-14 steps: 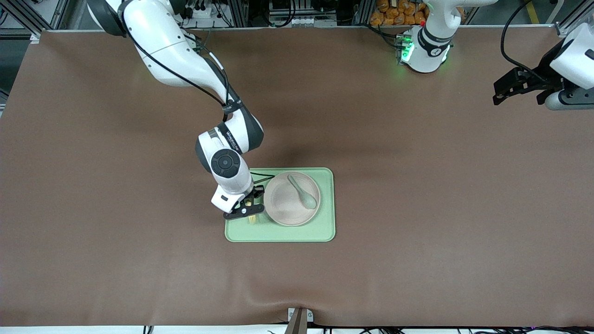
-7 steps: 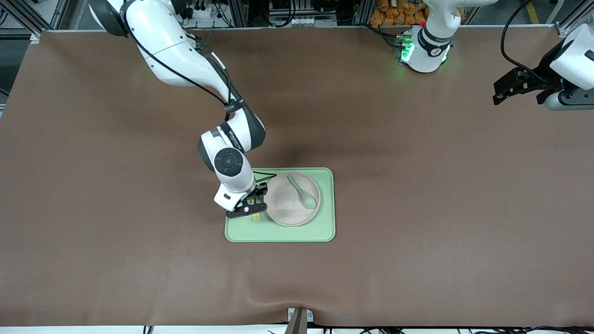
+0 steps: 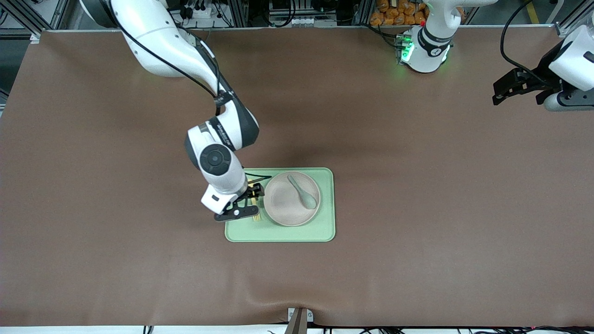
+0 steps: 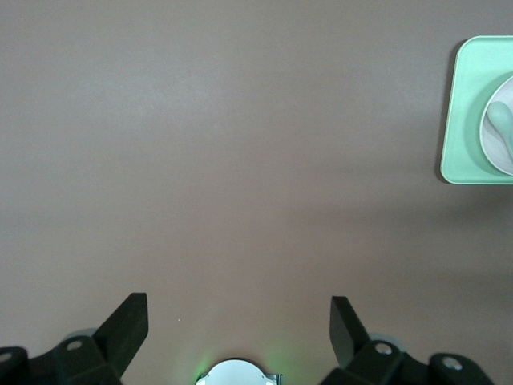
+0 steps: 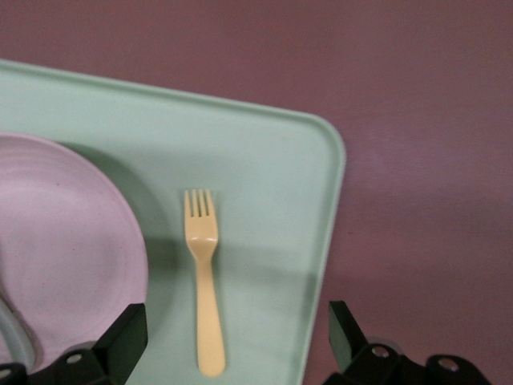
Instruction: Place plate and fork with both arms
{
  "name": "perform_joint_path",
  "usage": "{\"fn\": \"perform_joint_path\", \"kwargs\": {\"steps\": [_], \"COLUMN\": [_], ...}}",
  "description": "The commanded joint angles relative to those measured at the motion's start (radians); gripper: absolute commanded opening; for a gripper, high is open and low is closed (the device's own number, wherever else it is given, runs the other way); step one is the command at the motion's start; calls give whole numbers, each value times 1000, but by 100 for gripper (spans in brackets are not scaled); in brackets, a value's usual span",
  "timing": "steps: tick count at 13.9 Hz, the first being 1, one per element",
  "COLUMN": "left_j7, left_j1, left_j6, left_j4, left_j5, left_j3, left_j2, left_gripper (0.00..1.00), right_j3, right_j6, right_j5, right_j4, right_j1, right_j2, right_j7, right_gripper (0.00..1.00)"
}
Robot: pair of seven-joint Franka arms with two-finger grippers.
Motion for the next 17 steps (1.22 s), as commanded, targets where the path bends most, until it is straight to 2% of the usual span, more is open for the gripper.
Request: {"fn": "perform_joint_path", "kwargs": {"steps": [1, 5, 8, 9, 12, 13, 15, 17], "left_j7": [-14, -14, -13, -4, -13, -13, -13, -11], "left_j1": [3, 3, 3, 3, 3, 3, 5, 5], "left_j6": [-12, -12, -12, -12, -30, -29, -29, -27], "left_j4": [1, 0, 1, 3, 11, 11, 17, 17], "left_j5": [-1, -1, -1, -1, -1, -1, -1, -1], "left_j3": [-5, -3, -1, 2, 2, 3, 5, 9], "left_j2": [-2, -2, -4, -4, -5, -4, -4, -4], "left_gripper": [100, 100, 100, 100, 100, 100, 100, 100], "right_j3": [14, 12, 22, 41, 188, 213, 233, 226], "right_j6": [-59, -105, -204, -229, -300, -329, -386, -415], "right_j5": [0, 2, 0, 2, -1, -1, -1, -3], "right_j4": [-21, -21, -21, -21, -18, -18, -18, -19], "right_j1": [-66, -159, -236, -282, -460, -501, -544, -549], "right_j2": [-95, -182, -264, -284, -343, -359, -399, -442], "right_j7": [-7, -8, -10, -10, -15, -24, -83, -116], "right_gripper": [100, 100, 100, 100, 100, 100, 100, 100]}}
